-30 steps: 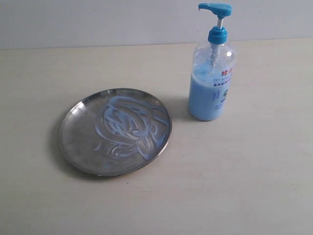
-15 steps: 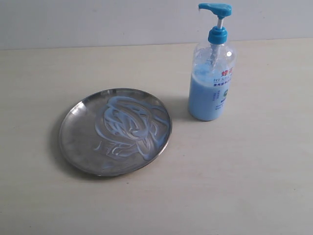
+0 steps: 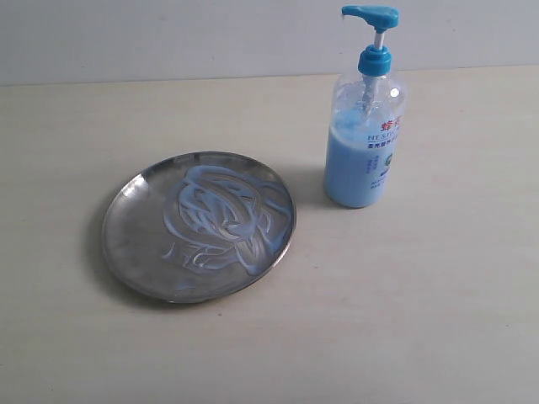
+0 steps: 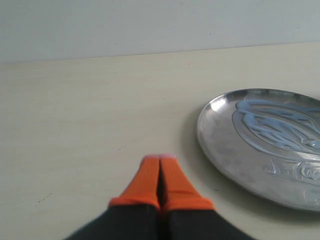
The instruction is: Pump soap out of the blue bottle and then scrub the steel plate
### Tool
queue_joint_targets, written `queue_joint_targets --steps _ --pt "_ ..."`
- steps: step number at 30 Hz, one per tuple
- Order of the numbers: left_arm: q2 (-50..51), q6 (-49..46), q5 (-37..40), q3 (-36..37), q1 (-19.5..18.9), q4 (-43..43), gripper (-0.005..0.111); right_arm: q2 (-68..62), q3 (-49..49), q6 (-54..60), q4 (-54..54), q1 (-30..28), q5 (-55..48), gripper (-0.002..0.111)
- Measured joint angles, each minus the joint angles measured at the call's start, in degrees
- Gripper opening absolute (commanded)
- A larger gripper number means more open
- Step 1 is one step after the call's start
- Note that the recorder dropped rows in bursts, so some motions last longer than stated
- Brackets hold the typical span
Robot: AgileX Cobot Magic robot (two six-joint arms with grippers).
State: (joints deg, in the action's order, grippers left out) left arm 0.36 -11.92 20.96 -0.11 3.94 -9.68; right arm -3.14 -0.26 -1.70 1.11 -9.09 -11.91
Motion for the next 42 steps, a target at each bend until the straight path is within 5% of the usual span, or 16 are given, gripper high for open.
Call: queue_joint_targets --steps 42 --pt "0.00 0.00 0.00 0.00 0.00 0.00 0.000 0.11 0.00 -0.12 -1.11 0.00 -4.92 0.040"
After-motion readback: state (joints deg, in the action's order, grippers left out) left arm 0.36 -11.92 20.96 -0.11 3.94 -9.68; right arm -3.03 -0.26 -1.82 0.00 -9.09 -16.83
